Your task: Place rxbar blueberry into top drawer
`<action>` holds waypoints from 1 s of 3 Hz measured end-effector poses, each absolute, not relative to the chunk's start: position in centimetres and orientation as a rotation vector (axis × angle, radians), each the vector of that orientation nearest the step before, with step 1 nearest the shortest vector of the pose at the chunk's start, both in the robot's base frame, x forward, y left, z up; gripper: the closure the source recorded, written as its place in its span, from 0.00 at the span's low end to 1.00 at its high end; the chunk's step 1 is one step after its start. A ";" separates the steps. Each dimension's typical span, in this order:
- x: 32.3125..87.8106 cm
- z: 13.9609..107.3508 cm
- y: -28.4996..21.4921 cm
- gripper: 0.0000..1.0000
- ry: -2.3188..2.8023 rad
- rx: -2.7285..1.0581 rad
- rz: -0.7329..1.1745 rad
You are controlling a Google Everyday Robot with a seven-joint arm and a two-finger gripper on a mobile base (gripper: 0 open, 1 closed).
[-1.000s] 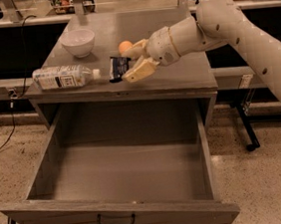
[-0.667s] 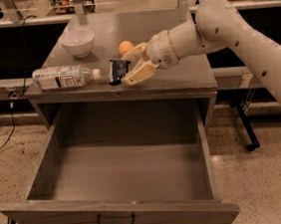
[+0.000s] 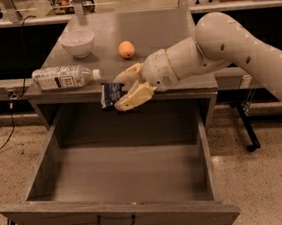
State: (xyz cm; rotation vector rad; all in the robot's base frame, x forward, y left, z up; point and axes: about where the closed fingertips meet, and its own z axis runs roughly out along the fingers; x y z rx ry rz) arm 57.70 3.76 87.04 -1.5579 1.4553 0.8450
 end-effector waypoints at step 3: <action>53.0 84.1 6.5 1.00 1.422 -1.639 0.945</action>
Offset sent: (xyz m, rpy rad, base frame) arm -0.0333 0.0209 -0.0060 -0.0080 0.0242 0.0903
